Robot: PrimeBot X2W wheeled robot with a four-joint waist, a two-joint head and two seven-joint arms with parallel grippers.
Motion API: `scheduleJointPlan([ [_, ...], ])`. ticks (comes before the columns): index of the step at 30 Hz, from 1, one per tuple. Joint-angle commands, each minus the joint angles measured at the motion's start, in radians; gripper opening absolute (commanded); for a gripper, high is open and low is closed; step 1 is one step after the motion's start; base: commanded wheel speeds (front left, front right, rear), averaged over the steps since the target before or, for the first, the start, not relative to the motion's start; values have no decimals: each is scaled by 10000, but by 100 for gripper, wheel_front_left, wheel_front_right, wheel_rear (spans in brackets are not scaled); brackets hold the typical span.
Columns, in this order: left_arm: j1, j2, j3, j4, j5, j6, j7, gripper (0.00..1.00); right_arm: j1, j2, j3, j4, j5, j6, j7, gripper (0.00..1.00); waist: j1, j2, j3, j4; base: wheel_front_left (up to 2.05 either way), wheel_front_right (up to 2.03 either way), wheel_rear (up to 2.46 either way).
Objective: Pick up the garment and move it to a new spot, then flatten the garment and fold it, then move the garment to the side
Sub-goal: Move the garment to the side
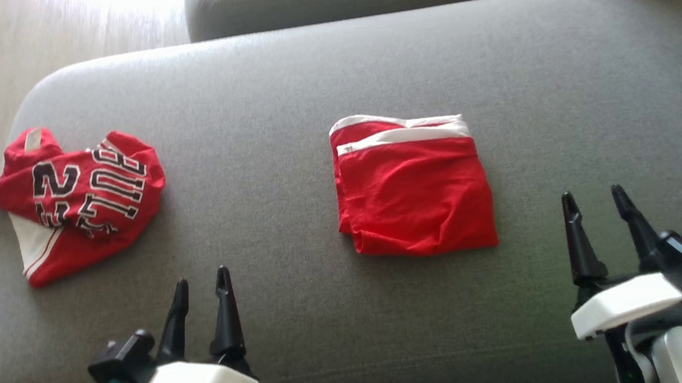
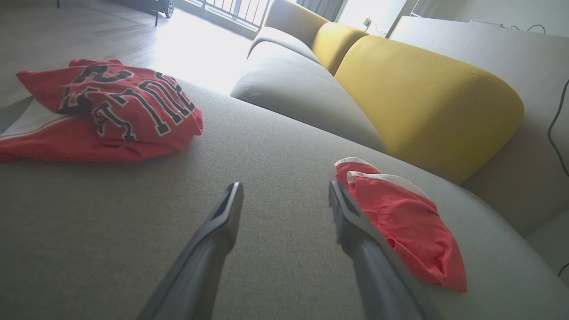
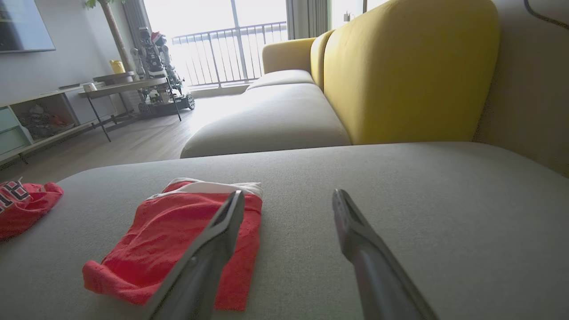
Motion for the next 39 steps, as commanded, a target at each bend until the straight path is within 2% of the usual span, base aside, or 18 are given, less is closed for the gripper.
scheduleJointPlan([
  [1, -663, 22, 142, -324, 3, 6, -122, 100, -619, 4, 375, -162, 122, -2, 160, 100, 1, -1, 270, 141, 0, 0, 0],
  [9, -1193, 22, -125, -289, 0, -12, -122, 100, -1873, -144, 580, 564, 787, -2, 1091, 100, 1, -1, 1139, 545, 0, 0, 0],
  [21, -1979, 22, -640, -181, -191, 24, -122, 100, -3754, -723, 552, 2783, 1898, -2, 2660, 100, 1, -1, 2129, 1465, 0, 0, 0],
  [31, -2022, 22, -942, -154, -207, 102, -122, 100, -4472, -913, 1058, 4057, 2419, -2, 2861, 100, 1, -1, 2265, 1685, 0, 0, 0],
  [32, -2027, 22, -951, -147, -203, 107, -122, 100, -4532, -927, 1165, 4159, 2441, -2, 2855, 32, 1, -1, 2255, 1677, 0, 0, 0],
  [33, -2038, 22, -960, -142, -199, 109, -122, 100, -4594, -954, 1293, 4216, 2445, -2, 2791, 0, 1, -1, 2245, 1665, 0, 0, 0],
  [39, -2092, 22, -994, -178, -63, 84, -122, 100, -4908, -1319, 2059, 4580, 2239, -2, 2418, 0, 1, -1, 2147, 1410, 0, 0, 0],
])
